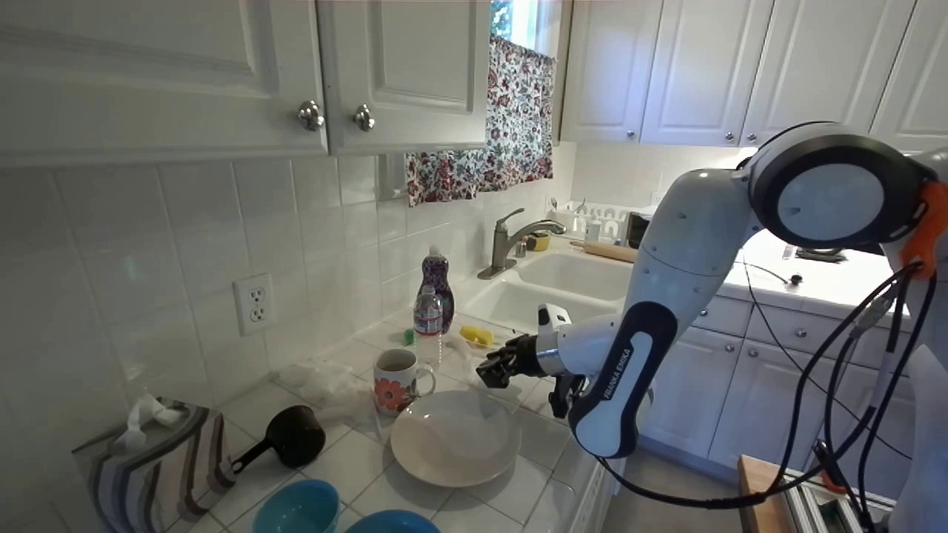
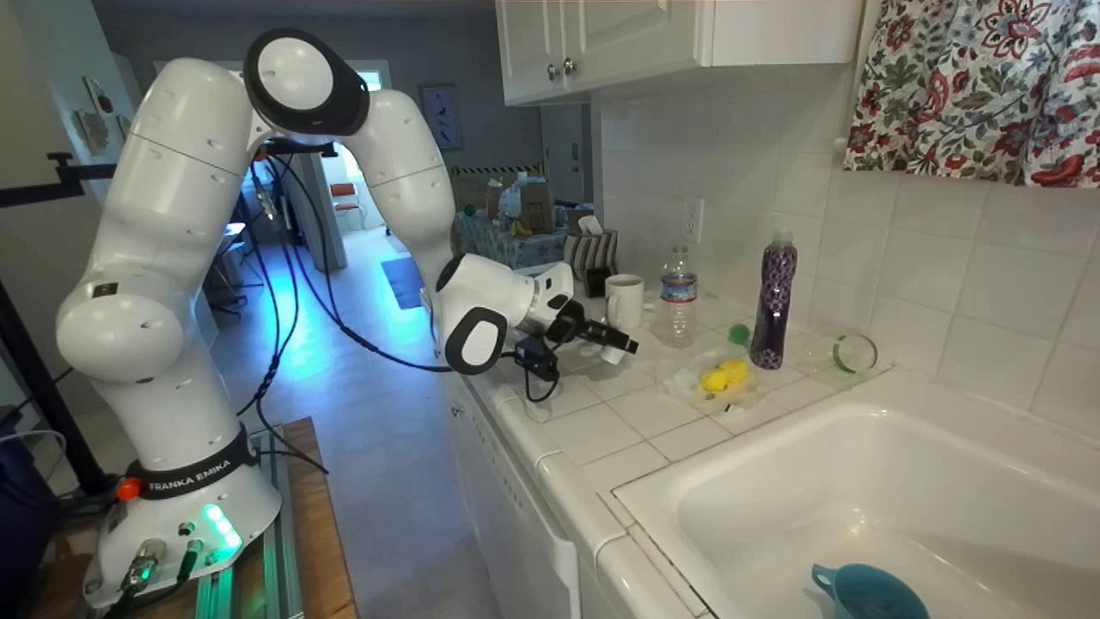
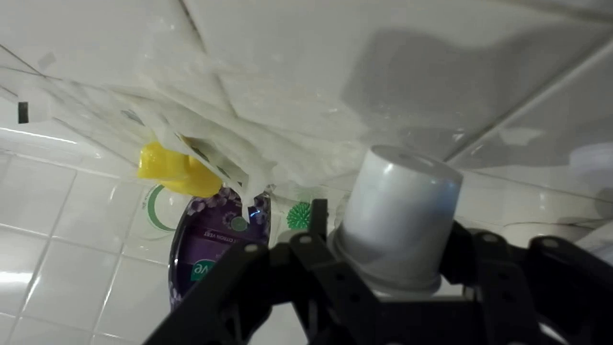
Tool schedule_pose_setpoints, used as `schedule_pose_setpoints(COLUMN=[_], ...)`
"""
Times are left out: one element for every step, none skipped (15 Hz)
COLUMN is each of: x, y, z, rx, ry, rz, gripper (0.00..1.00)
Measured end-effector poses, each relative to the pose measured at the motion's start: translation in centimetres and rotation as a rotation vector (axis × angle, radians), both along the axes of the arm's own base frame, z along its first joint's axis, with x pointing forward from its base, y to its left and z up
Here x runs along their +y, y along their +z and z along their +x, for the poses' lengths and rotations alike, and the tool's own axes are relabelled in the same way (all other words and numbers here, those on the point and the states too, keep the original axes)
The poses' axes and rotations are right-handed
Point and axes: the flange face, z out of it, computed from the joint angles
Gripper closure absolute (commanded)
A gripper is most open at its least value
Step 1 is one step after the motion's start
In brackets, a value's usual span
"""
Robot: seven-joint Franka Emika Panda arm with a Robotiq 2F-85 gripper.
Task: Put the white object up right
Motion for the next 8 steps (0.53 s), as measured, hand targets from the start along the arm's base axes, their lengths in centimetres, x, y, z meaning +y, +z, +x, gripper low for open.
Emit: schedule_pose_setpoints(x=[-0.2, -0.4, -0.6, -0.8, -0.9, -1.1, -1.2, -1.3], y=[-0.1, -0.2, -0.2, -0.3, -0.3, -0.4, -0.5, -0.6], z=[0.0, 0.1, 0.1, 0.2, 0.3, 0.3, 0.4, 0.4], rx=[-0.004, -0.007, -0.007, -0.008, -0.009, -0.009, -0.008, -0.008], ry=[-0.001, -0.003, -0.005, -0.007, -0.009, -0.012, -0.014, -0.016], rz=[-0.003, -0.006, -0.008, -0.009, -0.009, -0.008, -0.008, -0.008], gripper=[0.76, 0.76, 0.76, 0.61, 0.55, 0.55, 0.52, 0.46])
